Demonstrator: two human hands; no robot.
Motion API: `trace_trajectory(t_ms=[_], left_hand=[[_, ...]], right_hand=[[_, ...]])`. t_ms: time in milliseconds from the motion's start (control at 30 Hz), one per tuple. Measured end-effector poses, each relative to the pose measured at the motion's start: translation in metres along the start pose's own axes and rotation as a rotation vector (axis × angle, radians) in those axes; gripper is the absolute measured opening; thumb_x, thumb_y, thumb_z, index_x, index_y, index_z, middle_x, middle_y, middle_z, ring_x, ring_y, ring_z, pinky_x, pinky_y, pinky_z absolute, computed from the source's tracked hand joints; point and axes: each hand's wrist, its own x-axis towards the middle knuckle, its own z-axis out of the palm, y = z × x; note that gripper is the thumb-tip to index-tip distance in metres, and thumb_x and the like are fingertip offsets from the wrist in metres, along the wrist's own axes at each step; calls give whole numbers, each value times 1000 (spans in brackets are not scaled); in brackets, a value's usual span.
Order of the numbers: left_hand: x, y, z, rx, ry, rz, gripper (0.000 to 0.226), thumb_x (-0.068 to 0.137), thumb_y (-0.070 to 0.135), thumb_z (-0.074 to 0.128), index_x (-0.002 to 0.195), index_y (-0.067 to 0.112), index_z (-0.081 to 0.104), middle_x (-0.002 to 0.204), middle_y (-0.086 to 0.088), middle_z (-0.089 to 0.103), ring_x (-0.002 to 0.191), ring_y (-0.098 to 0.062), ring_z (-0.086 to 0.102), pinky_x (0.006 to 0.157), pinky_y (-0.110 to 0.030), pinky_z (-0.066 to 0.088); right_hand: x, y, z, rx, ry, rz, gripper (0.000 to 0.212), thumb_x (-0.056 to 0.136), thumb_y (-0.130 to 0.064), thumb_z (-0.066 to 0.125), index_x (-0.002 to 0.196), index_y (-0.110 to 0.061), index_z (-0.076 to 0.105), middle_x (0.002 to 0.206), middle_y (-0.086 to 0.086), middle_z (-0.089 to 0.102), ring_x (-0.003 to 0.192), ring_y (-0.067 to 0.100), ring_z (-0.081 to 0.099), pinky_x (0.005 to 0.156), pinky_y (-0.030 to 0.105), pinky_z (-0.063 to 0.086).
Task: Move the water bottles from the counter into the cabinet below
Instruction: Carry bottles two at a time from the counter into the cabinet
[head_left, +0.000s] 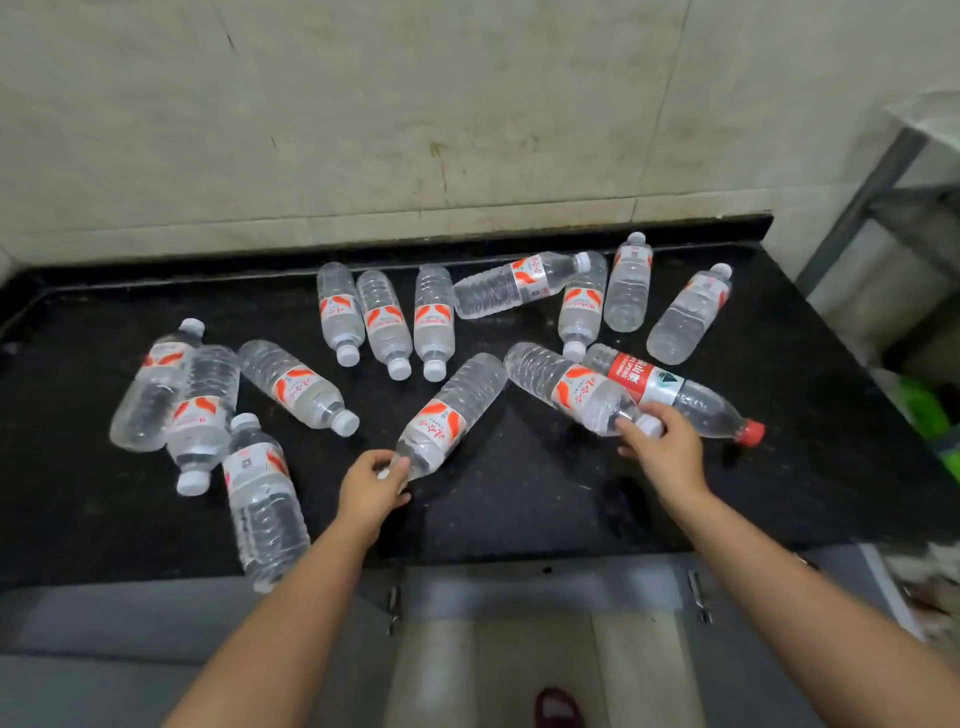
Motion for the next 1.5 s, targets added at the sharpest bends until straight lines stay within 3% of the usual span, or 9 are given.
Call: trace_trajectory(t_ms=[67,100,233,400,567,767,933,1067,1500], left_hand=[[-10,6,-4,72,50,92,5,88,7,61,87,10,58,96,-10,55,68,-14,54,76,-39,53],[-16,11,-6,132,78,154,6,85,7,64,90,10,62,94,-10,58,72,-19,58,80,-39,51],[-49,36,-8,393,139,436,32,78,8,72,109,-1,67,108,-16,68,105,-30,60,89,-30,43],[-103,63,-8,499,87,733,47,70,27,63,108,0,70,110,-18,70,107,-33,60,89,-28,41],[-154,66,-1,649,20,828,42,81,12,69,122,7,62,120,-15,67,114,-32,55,95,-31,40],[-201,20,24,869,-110,844,41,83,14,68,123,6,61,123,-10,66,116,-31,54,98,-29,38],[-203,-42,75,1101,-365,794,23,59,1,77,81,1,71,77,-15,74,74,-29,71,71,-22,44],[-175,-95,133,1176,-466,564,31,84,6,57,115,4,61,119,-14,64,113,-30,56,95,-30,39],[32,-294,335,1145,-485,545,39,84,-1,51,122,4,56,127,-17,55,123,-30,49,97,-27,40]], right_hand=[[-7,-16,0,-104,67,-107,28,82,-4,67,109,2,61,119,23,55,105,36,57,84,31,57],[-14,-25,-2,-191,91,-172,30,82,-5,67,110,4,61,119,25,53,109,36,54,93,26,44],[-47,-54,-15,-444,68,-547,26,77,0,70,102,7,67,101,33,56,97,39,56,75,12,28],[-84,-70,-49,-682,-151,-844,27,65,0,75,91,5,70,82,27,64,76,42,63,72,43,52],[-121,-76,-87,-763,-310,-797,33,79,-7,71,111,-1,66,111,21,64,109,34,57,96,39,43],[-145,-28,-126,-932,-603,-819,32,80,-14,70,111,-8,66,113,15,63,108,31,55,95,35,40],[-134,49,-140,-1119,-746,-760,32,89,-19,58,120,-13,58,123,10,56,113,31,49,97,36,39],[-111,117,-131,-1237,-825,-617,35,91,-10,48,126,-11,50,128,12,48,118,30,45,96,37,41],[56,399,-23,-1293,-646,-330,38,88,-5,53,126,-3,47,134,19,43,127,31,39,100,32,39]])
